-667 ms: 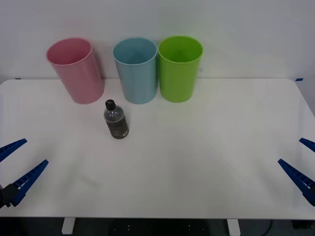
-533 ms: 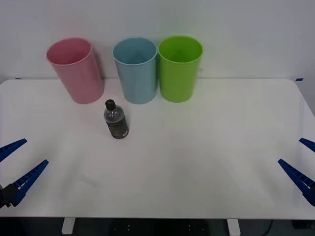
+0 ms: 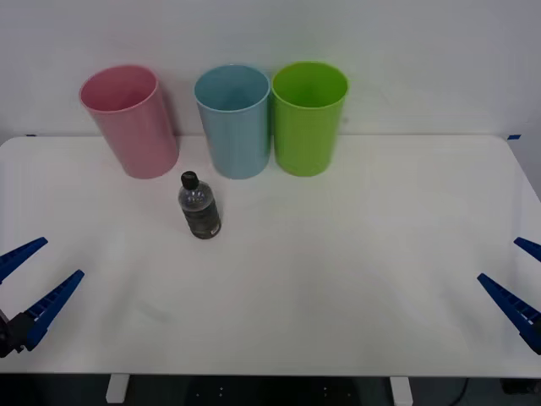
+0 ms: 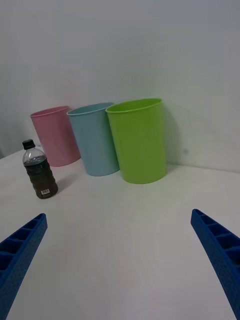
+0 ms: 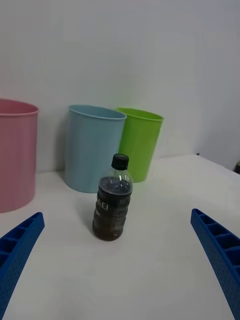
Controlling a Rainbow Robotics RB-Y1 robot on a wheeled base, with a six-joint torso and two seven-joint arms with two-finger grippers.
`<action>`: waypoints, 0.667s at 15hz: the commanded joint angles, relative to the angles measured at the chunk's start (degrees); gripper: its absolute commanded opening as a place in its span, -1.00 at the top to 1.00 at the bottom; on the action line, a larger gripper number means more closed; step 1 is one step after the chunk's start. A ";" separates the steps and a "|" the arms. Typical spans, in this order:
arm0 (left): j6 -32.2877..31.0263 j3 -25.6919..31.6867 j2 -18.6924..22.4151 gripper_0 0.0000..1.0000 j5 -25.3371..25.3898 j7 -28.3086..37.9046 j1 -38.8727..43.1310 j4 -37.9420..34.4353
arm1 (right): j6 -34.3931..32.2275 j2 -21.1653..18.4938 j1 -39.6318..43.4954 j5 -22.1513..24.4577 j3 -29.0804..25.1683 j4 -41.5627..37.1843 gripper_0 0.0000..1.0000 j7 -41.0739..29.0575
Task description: Grasp the object on the table and drop it into the matching bin: aluminum can to the light blue bin, PET bottle to the pink bin.
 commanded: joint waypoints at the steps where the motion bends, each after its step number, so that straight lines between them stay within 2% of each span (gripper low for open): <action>1: 1.61 -0.99 0.01 -1.00 -0.11 -0.44 1.37 0.07 | 0.00 0.00 0.00 0.00 0.00 0.00 -1.00 0.00; 6: 9.88 -5.47 -0.08 -1.00 -0.46 -2.19 3.22 0.07 | 0.00 0.00 0.00 0.00 0.00 0.00 -1.00 0.00; 10: 15.50 -8.81 0.01 -1.00 -3.54 -2.81 1.81 -0.02 | 0.00 0.00 0.00 0.00 0.00 0.00 -1.00 0.00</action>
